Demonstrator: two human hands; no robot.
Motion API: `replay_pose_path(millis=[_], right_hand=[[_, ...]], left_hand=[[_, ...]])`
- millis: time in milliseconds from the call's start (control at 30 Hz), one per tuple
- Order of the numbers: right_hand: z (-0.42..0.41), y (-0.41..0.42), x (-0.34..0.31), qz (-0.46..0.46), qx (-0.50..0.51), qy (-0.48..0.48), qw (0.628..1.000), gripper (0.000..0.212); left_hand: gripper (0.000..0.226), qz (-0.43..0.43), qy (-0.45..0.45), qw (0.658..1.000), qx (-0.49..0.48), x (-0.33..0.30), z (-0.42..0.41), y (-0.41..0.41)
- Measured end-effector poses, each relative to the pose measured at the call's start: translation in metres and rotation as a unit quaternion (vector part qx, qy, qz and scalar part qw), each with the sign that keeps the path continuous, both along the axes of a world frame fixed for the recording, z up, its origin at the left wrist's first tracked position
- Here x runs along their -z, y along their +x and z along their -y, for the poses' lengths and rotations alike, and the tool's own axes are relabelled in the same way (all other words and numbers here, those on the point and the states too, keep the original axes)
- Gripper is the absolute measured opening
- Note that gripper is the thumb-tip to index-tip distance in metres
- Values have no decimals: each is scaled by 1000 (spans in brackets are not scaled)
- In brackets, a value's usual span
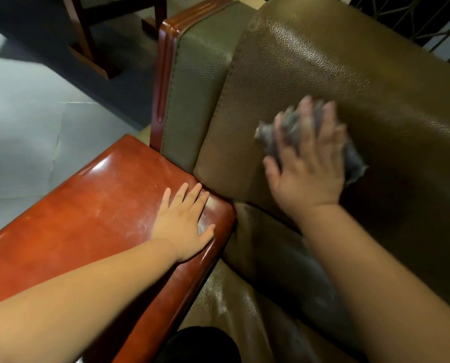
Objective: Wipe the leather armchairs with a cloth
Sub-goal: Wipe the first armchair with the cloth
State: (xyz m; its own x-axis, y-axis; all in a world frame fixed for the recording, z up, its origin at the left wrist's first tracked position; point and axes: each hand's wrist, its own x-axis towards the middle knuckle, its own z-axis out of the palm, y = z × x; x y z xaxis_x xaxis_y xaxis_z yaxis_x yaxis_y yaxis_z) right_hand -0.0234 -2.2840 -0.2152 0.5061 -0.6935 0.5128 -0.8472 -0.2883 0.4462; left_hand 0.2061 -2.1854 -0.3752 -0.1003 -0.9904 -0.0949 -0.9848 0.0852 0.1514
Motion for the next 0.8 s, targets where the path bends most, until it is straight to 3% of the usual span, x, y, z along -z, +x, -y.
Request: replay_pose_path(millis=[33,100,167,233,300,400,467,533,633,700,800], right_hand=[[-13,1,20,-65,-27,58,996,70],[-39,-2,59,-239,-80,186,950,66],[-44,-7,68,-313,-85,244,914,70],[-32,0,43,-258,-78,193,943,71],[-6,11,3,-117,-78,90,986,72],[31,25,-44,21,-27,-38,999,76],[27,32,-38,2,-18,-25,1000,75],[4,33,-4,-112,-65,89,988,71],[-22,25,43,-324,-103,251,906,73],[-16,26,38,-311,-95,235,916,73],[8,40,3,-103,-116,69,986,71]], left_hand=[[91,0,-1,1000,0,1,0,0],[91,-3,-1,1000,-2,1,1,1],[90,-4,-6,1000,-2,3,0,1],[90,-3,-3,1000,4,4,-1,1],[90,-3,-2,1000,5,5,-1,1],[89,-10,-6,1000,1,5,-1,1],[89,-9,-15,1000,-12,4,-3,1],[88,-2,-17,999,-47,1,-5,2],[88,0,-6,995,-96,-1,-7,3],[87,-8,-3,995,-101,0,-9,3],[87,-20,9,995,-100,3,-8,3]])
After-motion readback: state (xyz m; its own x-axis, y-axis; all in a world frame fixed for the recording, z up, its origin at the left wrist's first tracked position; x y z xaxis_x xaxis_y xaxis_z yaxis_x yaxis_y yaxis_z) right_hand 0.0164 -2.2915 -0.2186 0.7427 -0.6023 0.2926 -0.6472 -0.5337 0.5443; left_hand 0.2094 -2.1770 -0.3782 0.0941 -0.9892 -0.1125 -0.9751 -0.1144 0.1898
